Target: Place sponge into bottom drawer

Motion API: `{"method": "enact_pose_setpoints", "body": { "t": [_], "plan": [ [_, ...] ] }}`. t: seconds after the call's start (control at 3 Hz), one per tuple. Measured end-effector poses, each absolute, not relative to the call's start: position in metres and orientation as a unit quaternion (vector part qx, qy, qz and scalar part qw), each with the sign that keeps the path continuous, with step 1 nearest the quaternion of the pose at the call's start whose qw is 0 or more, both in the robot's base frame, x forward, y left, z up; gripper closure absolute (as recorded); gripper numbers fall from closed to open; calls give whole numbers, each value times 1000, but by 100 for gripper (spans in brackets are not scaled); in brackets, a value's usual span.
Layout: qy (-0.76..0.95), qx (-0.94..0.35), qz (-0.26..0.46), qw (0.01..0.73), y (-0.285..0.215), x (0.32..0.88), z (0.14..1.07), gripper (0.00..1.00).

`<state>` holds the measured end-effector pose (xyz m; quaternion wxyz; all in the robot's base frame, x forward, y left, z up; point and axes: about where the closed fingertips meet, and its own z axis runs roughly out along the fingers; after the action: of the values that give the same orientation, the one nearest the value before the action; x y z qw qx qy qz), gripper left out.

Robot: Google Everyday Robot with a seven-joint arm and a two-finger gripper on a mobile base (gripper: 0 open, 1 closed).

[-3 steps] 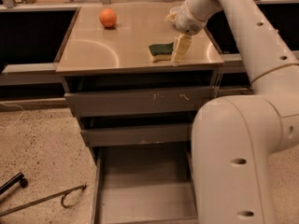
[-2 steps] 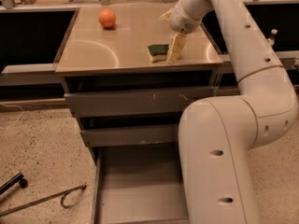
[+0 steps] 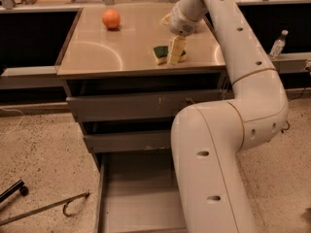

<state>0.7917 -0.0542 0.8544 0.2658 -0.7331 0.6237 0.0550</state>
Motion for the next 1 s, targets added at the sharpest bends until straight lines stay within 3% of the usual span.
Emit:
{"method": "enact_pose_setpoints", "body": {
  "t": [1.0],
  "plan": [
    [656,-709,96,240,-43,789,823,0]
  ]
}}
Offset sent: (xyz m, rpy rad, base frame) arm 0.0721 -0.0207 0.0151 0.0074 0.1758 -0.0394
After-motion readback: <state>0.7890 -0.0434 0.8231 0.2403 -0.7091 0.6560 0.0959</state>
